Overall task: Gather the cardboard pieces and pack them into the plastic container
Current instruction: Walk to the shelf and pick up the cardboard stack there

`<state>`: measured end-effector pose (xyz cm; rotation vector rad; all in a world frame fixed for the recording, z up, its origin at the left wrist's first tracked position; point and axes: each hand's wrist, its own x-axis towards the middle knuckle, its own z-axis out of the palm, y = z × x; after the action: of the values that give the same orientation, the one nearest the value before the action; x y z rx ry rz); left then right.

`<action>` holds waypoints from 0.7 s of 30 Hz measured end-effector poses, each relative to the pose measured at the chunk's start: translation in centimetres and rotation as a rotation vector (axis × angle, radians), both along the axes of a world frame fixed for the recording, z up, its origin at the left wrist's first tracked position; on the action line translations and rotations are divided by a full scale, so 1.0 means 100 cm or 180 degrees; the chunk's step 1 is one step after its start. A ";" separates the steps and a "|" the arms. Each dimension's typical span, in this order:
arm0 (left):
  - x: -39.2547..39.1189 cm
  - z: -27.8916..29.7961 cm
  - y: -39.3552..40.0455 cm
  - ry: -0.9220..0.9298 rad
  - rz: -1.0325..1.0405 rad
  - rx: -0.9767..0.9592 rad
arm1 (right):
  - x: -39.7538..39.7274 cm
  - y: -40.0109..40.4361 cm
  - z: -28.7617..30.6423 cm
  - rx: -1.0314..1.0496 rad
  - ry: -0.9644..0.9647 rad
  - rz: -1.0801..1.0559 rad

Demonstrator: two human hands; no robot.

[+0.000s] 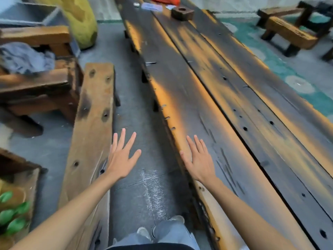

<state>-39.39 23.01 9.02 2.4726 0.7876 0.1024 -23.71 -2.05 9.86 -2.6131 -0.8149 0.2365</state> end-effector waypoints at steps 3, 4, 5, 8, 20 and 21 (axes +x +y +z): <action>-0.020 0.004 0.016 0.0039 0.0219 0.0124 | -0.001 0.032 0.000 -0.0013 -0.0107 0.0262; -0.029 0.006 0.022 0.0073 0.0320 0.0127 | -0.003 0.045 0.001 -0.0027 -0.0132 0.0368; -0.037 0.006 0.026 0.0112 0.0417 0.0134 | -0.005 0.057 0.002 -0.0044 -0.0148 0.0483; -0.061 0.006 0.038 0.0294 0.0711 0.0140 | -0.014 0.092 0.003 -0.0076 -0.0164 0.0889; -0.136 -0.004 0.039 0.0495 0.1988 0.0108 | -0.038 0.200 -0.008 -0.0239 -0.0159 0.2488; -0.141 -0.006 0.038 0.0489 0.2077 0.0130 | -0.040 0.210 -0.008 -0.0219 -0.0165 0.2608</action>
<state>-53.51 26.84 8.44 2.1801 1.6449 0.1641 -27.75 18.91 9.04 -2.2003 -1.8839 0.4167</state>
